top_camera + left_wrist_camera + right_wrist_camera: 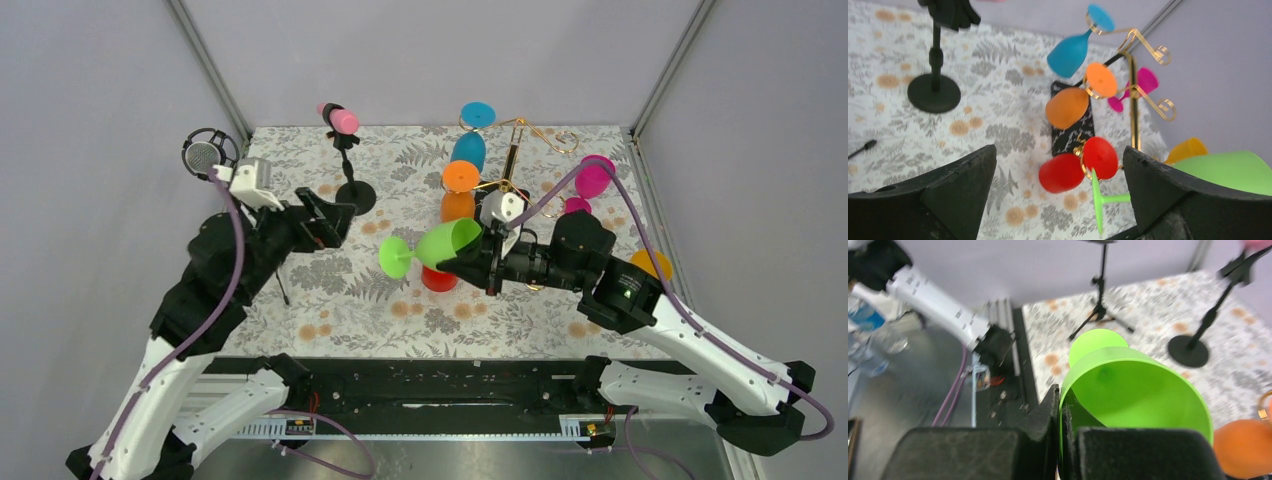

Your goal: Place the wine glass upside down on the wine glass rack

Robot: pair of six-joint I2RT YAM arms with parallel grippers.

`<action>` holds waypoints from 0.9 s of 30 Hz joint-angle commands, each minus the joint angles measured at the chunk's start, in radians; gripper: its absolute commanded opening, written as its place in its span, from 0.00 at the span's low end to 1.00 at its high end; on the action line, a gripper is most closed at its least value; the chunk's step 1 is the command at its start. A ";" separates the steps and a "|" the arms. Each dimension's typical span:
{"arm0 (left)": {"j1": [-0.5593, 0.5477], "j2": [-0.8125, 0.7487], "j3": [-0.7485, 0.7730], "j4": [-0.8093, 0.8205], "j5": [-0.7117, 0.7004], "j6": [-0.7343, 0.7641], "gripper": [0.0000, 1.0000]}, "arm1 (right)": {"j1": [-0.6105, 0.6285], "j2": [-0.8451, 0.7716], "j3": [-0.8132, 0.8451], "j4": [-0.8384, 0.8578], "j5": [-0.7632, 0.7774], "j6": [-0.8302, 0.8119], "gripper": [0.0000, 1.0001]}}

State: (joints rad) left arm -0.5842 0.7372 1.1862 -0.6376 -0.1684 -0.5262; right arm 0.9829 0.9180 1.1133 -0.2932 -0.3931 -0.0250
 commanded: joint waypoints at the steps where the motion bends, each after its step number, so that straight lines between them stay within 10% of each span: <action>1: 0.005 -0.011 0.098 0.031 0.004 0.045 0.96 | 0.005 0.021 0.052 0.213 0.152 0.030 0.00; 14: 0.005 0.070 0.046 0.129 0.276 0.026 0.91 | 0.006 0.017 0.001 0.499 0.186 0.126 0.00; 27: 0.005 0.090 0.026 0.182 0.315 0.027 0.46 | 0.005 -0.024 -0.063 0.537 0.095 0.175 0.00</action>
State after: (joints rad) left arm -0.5827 0.8421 1.2194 -0.5446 0.1246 -0.5045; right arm 0.9825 0.9237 1.0538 0.1730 -0.2489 0.1146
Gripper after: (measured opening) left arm 0.542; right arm 0.026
